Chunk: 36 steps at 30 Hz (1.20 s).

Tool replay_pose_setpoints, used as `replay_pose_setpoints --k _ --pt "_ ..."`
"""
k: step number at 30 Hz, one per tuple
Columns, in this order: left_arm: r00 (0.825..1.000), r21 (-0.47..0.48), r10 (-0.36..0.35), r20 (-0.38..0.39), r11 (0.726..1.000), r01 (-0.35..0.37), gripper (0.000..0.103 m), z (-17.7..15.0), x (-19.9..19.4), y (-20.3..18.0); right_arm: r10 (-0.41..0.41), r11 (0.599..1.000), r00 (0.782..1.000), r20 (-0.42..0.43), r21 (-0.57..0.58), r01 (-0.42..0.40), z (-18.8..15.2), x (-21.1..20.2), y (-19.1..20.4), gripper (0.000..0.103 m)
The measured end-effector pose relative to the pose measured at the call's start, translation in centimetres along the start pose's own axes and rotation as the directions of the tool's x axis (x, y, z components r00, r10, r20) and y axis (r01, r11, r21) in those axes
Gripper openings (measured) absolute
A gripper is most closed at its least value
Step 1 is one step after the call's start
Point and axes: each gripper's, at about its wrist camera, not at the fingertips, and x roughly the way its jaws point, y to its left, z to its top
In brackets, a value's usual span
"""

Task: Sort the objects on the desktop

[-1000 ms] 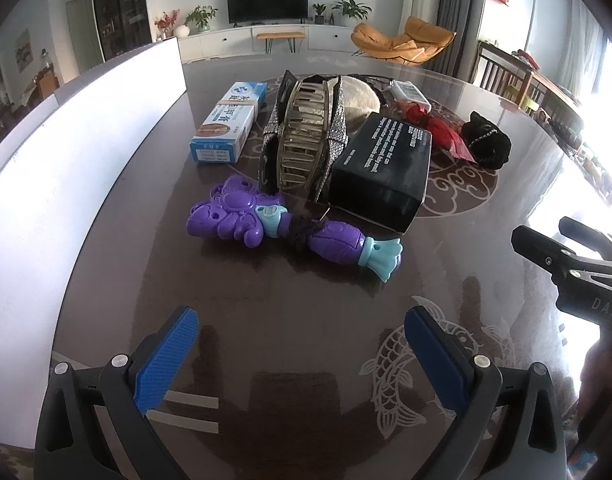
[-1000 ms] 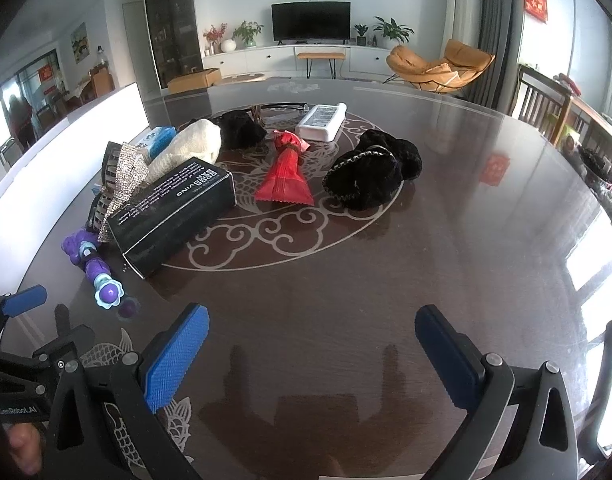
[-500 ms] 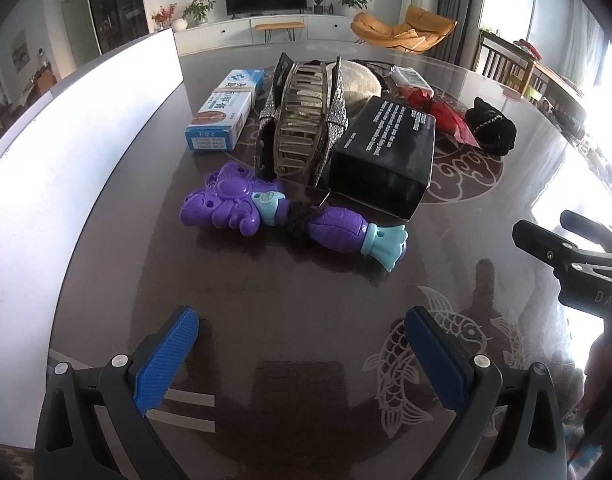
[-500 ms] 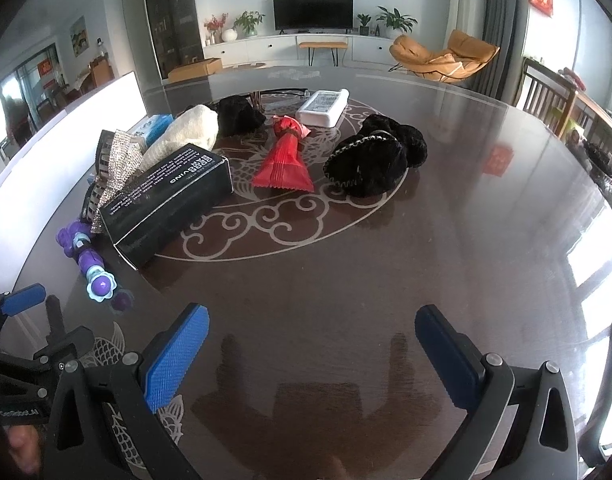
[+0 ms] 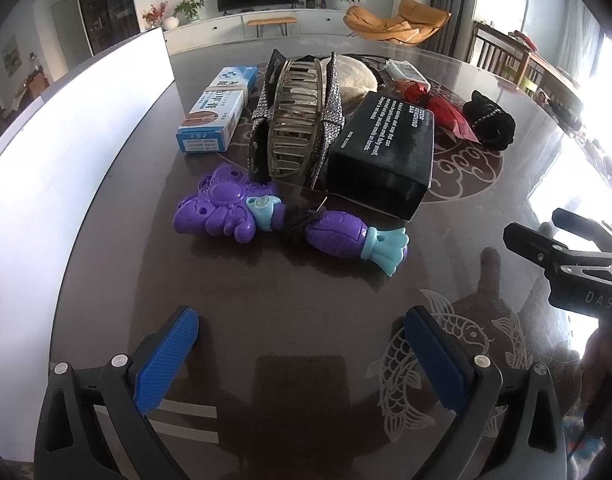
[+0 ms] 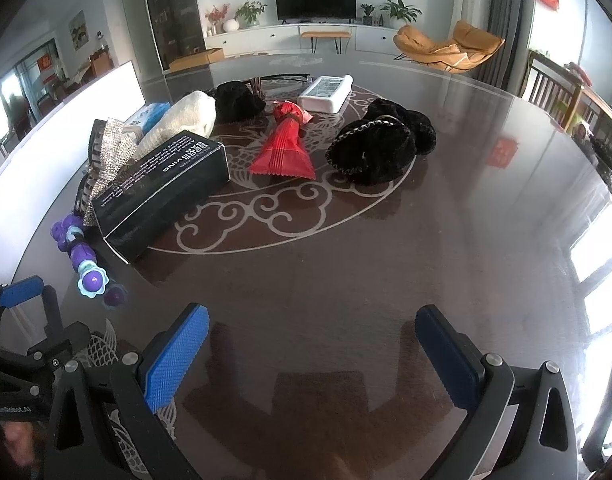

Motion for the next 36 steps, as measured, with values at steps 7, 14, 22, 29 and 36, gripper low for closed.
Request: replay_pose_setpoints --k 7,14,22,29,36 --pt "1.0 0.015 -0.01 -0.007 1.0 0.01 0.103 0.3 0.1 0.1 -0.009 1.0 1.0 -0.007 -0.01 0.009 0.2 0.5 0.2 0.103" --pt "1.0 0.027 -0.018 -0.008 0.999 0.018 0.103 0.6 0.3 0.1 -0.022 1.0 1.0 -0.01 -0.022 0.022 0.2 0.7 0.4 0.103" --pt "1.0 0.031 -0.021 0.001 0.999 0.021 0.103 1.0 0.6 0.0 -0.022 1.0 1.0 -0.01 -0.022 0.022 0.4 0.8 0.3 0.103" --pt "1.0 0.033 -0.021 -0.001 0.999 0.022 0.103 1.4 0.9 0.1 -0.022 1.0 1.0 -0.009 -0.021 0.022 0.4 0.8 0.3 0.103" --pt "1.0 0.045 -0.029 -0.004 0.999 0.029 0.103 2.8 1.7 0.3 -0.022 1.0 1.0 -0.009 -0.021 0.021 0.3 0.8 0.3 0.103"
